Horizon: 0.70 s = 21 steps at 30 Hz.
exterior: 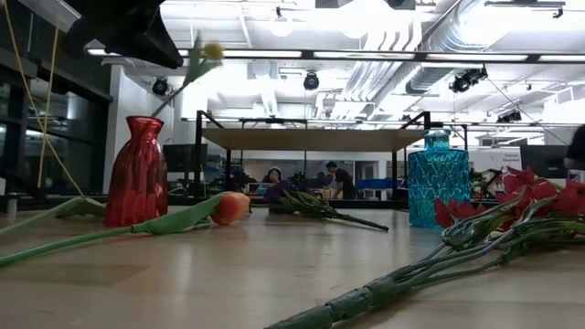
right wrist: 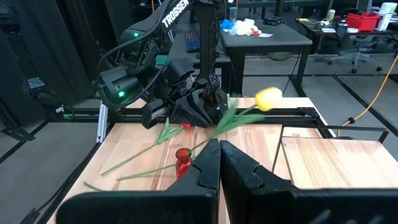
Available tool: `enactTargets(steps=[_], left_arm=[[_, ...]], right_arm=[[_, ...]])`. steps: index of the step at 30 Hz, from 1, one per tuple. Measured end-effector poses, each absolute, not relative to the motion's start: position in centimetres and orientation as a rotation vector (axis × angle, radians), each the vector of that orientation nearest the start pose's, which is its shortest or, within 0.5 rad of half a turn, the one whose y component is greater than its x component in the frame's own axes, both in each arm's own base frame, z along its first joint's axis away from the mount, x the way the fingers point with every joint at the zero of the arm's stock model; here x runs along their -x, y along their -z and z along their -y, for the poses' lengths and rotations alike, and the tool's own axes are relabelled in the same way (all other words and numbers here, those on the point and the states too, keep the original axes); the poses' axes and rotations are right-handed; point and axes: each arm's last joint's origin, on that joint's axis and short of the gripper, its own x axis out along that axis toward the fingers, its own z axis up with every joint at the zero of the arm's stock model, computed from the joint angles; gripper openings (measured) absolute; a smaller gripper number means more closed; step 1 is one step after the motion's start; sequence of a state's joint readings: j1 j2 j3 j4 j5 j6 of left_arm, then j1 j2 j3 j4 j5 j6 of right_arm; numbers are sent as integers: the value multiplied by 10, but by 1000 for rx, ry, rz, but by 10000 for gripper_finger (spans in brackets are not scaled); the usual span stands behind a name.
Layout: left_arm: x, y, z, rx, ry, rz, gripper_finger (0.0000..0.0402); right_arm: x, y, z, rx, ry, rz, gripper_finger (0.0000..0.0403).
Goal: Pick and place flowers into a vace then onto a shelf
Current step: Put the pink flower into the red vase
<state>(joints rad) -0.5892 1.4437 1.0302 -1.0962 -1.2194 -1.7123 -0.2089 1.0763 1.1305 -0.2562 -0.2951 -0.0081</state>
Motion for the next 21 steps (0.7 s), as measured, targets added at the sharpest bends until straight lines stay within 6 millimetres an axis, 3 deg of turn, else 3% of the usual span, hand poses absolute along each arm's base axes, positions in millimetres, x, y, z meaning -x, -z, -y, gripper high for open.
enactTargets(steps=[8,16,21], left_arm=[[-215,-244,111,362,-981,-232,74],[-213,-244,110,350,-985,-263,94],[-197,-252,110,364,-957,-371,109]], right_arm=[[-226,-390,39,-42,-87,-196,0],[-226,-390,39,-43,-87,-197,0],[-226,-388,39,-47,-87,-211,0]])
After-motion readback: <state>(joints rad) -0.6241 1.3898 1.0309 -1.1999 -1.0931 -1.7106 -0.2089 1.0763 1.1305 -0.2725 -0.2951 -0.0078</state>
